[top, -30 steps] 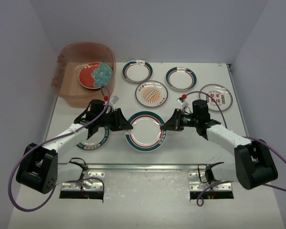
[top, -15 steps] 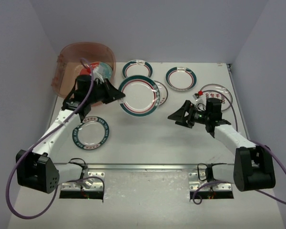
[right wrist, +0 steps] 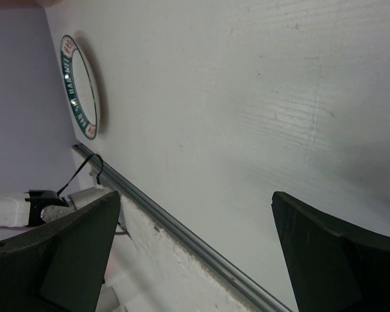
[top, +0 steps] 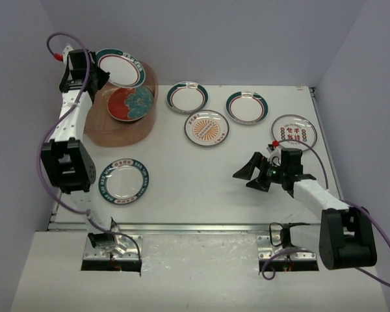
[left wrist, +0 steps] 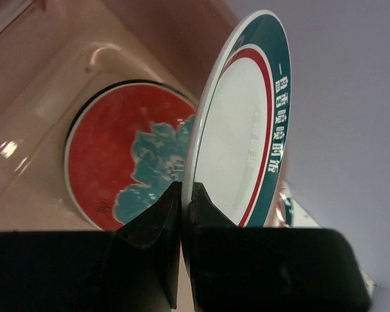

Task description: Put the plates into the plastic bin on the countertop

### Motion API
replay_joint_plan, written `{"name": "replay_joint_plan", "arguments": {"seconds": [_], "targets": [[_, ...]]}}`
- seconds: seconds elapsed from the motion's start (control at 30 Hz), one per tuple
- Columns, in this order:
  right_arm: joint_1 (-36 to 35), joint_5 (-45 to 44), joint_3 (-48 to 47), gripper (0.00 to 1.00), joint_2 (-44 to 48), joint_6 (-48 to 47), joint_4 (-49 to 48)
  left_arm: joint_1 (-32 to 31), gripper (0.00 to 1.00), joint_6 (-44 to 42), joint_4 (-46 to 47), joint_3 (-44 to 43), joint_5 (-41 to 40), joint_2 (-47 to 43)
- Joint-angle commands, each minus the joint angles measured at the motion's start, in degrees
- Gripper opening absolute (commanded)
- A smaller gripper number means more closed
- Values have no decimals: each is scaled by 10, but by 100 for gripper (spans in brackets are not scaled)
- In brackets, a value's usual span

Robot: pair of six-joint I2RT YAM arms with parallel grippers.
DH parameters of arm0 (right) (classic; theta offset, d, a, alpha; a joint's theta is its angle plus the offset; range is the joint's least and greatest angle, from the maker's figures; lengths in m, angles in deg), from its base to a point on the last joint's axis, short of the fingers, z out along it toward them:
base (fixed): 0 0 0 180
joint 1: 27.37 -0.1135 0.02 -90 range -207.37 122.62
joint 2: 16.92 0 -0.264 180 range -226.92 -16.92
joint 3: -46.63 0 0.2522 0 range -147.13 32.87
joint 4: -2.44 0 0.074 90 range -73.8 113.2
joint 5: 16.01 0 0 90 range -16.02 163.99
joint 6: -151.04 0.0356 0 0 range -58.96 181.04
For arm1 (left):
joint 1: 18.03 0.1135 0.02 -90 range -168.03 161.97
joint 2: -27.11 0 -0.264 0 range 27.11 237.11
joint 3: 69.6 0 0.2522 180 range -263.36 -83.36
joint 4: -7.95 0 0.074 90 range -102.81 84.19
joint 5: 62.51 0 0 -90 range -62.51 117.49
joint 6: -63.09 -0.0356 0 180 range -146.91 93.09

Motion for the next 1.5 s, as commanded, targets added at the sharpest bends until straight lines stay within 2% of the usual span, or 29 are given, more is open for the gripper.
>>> {"name": "replay_joint_plan", "arguments": {"seconds": [0.0, 0.13, 0.2, 0.27, 0.3, 0.37, 0.5, 0.6, 0.73, 0.8, 0.93, 1.03, 1.17, 1.23, 1.27, 1.33, 1.37, 1.43, 1.47], "targets": [[1, -7, -6, 99, 26, -21, 1, 23, 0, 11, -33, -77, 24, 89], [1, -13, -10, 99, 36, -36, 14, 34, 0, 8, -9, -87, 62, 130], [1, -10, -14, 99, 31, -41, 19, 36, 3, 6, -12, -94, 83, 155], [1, -15, -18, 99, 22, -46, 22, 36, 31, 9, -19, -94, 97, 172], [1, -20, -20, 99, 19, -47, 22, 35, 39, 10, -19, -87, 99, 174], [1, -37, -25, 99, 9, -45, 22, 33, 69, 13, -17, -67, 88, 168], [1, -69, -55, 99, -59, -37, 4, 20, 100, 0, -47, -76, 50, 185], [-2, -78, -110, 99, -131, -26, -1, 15, 100, -6, -104, -131, 21, 231], [-15, -79, -195, 99, -279, 17, -44, 15, 100, -10, -177, -187, -16, 274], [-24, -82, -221, 99, -316, 32, -66, 15, 100, -12, -169, -175, -19, 253], [-35, -104, -292, 99, -389, 52, -88, 15, 100, -20, -142, -113, -10, 156], [-37, -105, -345, 94, -443, 61, -85, 13, 100, -27, -124, -80, 5, 84], [-43, -152, -415, 64, -515, 67, -69, -6, 100, -43, -66, 40, 42, -96], [-44, -168, -441, 40, -549, 76, -74, -34, 100, -52, -10, 148, 83, -212], [-45, -172, -453, 36, -563, 79, -74, -43, 100, -45, 28, 204, 125, -267], [-45, -174, -475, 36, -587, 83, -72, -53, 100, -22, 111, 313, 225, -370], [-46, -158, -486, 36, -598, 86, -72, -56, 100, -13, 139, 351, 256, -392], [-47, -147, -509, 35, -624, 91, -70, -78, 100, -16, 167, 420, 287, -441], [-49, -147, -515, 27, -627, 90, -71, -82, 100, -20, 168, 440, 291, -454]]}}
